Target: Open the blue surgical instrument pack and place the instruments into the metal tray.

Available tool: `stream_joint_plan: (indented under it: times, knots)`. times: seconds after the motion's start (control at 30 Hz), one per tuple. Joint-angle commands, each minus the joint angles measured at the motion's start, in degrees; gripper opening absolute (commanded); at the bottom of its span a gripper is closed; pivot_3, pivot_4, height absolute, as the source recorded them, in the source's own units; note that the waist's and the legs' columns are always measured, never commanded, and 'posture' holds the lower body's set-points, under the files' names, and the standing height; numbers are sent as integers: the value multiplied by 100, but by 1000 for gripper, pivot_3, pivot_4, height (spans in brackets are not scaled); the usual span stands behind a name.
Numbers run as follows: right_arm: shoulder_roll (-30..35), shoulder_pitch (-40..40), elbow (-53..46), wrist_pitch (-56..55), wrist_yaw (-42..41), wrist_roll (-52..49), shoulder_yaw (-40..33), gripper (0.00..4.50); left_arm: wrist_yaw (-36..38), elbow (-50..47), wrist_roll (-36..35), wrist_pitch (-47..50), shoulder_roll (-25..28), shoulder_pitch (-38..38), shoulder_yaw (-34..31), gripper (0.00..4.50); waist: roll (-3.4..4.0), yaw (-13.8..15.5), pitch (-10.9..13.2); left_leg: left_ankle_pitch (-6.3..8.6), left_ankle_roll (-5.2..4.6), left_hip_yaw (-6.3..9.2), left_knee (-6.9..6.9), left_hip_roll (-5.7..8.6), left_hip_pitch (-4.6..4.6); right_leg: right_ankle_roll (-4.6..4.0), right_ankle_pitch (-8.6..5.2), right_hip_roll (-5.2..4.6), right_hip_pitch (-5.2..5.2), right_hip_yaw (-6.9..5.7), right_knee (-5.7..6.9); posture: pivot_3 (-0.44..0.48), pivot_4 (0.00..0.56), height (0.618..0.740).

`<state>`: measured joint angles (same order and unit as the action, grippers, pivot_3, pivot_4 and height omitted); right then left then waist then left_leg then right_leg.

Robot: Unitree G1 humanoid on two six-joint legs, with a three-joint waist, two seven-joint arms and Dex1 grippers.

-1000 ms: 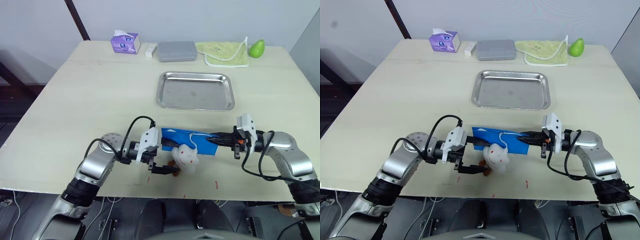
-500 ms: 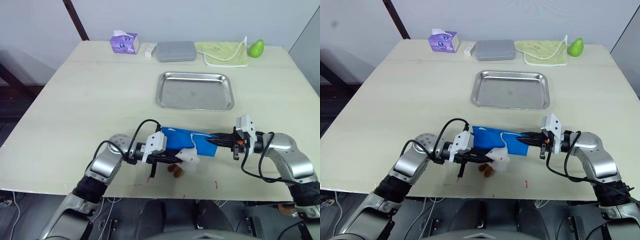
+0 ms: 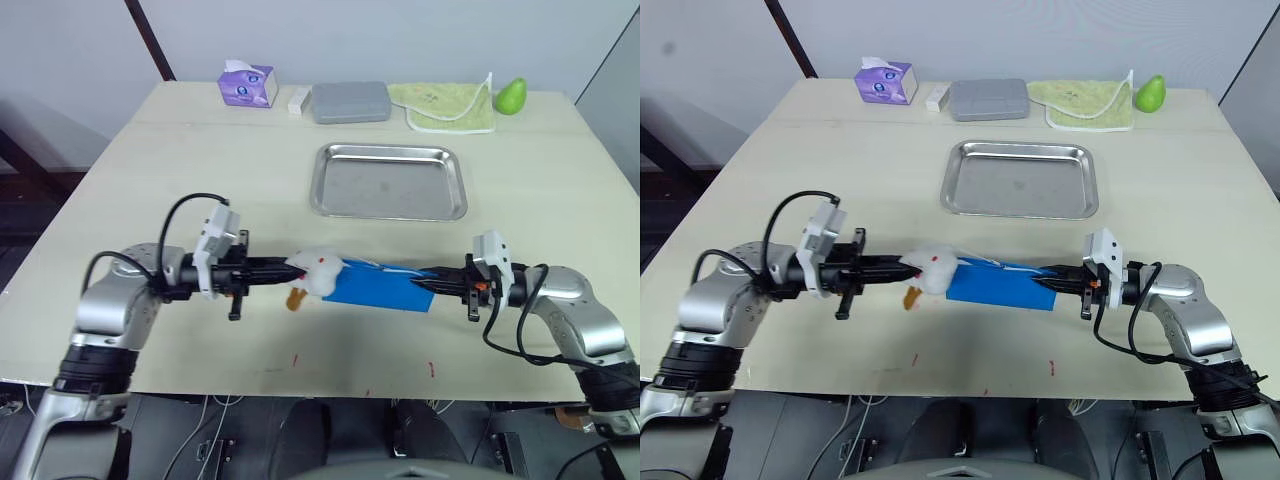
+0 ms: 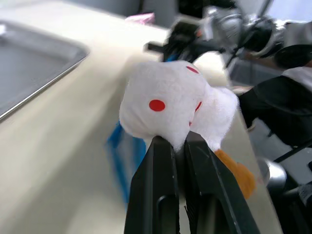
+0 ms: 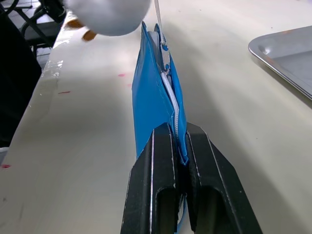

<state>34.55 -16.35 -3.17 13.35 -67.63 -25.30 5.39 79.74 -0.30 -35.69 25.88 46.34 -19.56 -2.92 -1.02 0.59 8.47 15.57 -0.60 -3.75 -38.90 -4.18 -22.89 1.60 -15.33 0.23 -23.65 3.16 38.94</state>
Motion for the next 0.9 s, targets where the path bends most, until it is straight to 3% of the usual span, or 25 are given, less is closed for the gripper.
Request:
stream_joint_plan:
  times: [0.03, 0.37, 0.9]
  knots:
    - [63, 18, 25, -43, -60, -39, -149, 0, -4, 197, 14, -49, 146, 97, -309, 16, 0, 1, 0, 0, 0, -2, 0, 0, 0, 0, 0, -1, 0, 1, 0, 0, 150, 736]
    - [117, 21, -76, 157, -150, -376, -349, 0, -94, 600, 326, -257, 361, 394, -511, 16, 0, 23, 1, 0, 0, -3, 0, 1, -1, 0, 0, -6, -1, -1, 0, 0, 150, 736]
    - [145, -27, -643, 1410, -69, -1676, -1067, 0, 15, 977, 837, -796, 478, 581, -408, 16, 1, 9, 3, 0, 0, -4, 2, 0, -2, 0, 0, -4, -3, 0, 0, 0, 150, 736]
